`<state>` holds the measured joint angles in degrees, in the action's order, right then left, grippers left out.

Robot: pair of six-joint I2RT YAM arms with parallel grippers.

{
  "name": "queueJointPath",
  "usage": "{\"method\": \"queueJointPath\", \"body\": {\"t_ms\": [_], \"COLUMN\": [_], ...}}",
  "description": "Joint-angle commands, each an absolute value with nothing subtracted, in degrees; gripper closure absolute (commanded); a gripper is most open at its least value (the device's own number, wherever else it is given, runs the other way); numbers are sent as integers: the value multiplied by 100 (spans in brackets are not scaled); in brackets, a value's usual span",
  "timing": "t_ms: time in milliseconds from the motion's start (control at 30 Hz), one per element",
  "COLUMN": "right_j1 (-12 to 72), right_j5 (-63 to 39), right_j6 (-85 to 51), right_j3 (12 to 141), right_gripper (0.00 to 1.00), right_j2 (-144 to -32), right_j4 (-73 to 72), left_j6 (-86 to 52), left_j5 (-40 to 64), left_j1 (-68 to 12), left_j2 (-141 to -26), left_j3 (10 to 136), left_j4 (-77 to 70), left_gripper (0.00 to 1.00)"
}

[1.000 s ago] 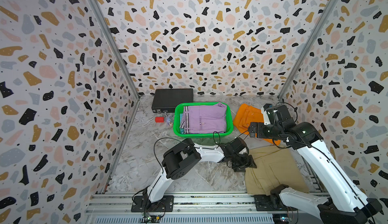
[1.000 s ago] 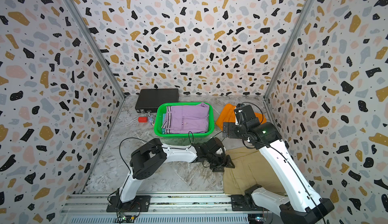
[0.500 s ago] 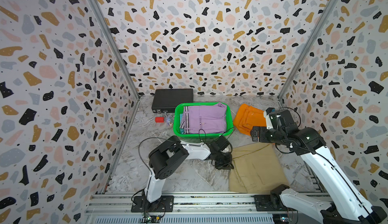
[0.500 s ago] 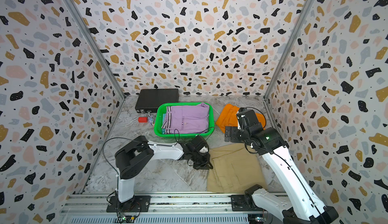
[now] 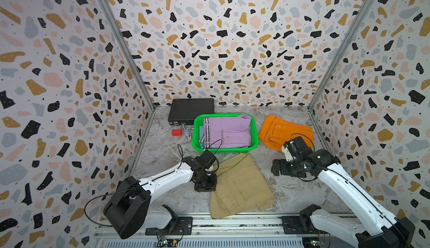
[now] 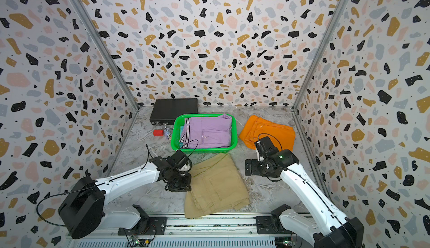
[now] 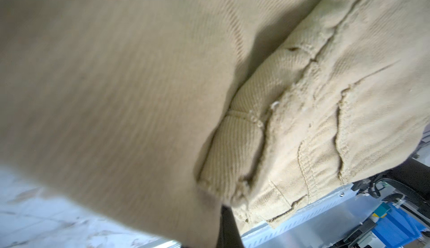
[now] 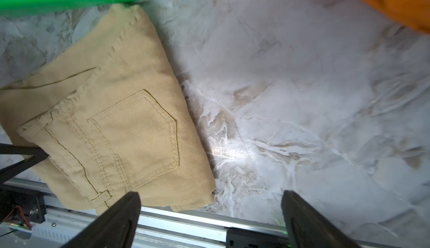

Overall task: Put the folded long pants in the basket
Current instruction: Move the long pant to the center of the board.

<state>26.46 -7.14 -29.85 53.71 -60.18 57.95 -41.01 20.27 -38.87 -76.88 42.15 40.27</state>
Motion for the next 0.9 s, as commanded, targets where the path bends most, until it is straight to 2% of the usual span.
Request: {"method": "queueJointPath", "body": {"t_ms": [0,267,633,767,833,867], "right_j1": [2628,2626,2622,2628,2628,2628], "right_j5": [-1693,-2856,-2804,-2962,-3046,-3058], "right_j6": [-3111,-3344,-3130,-3025,-2973,-2926], "right_j3": [5002,4494,4885,5026,5075,5094], "right_gripper": [0,0,12,21,30,40], "right_j2": [-6195,-7265,-8947,-9395,-9460,-9457], "right_j4": [4926,3443,3388,3380,3384,3415], "left_j6": [-3561,-3141,-3023,-3040,-3058,-3071], "left_j5": [1867,1829,1806,1745,1723,1714], "left_j1": [-3843,-3700,-3674,-3665,-3665,-3665], "left_j2": [-7742,-8458,-8939,-9030,-9053,-9059], "left_j3": [4415,4927,5491,5531,5546,5550], "left_j4": [4572,4994,5054,5044,5041,5043], "left_gripper": [100,100,100,100,100,100]}}
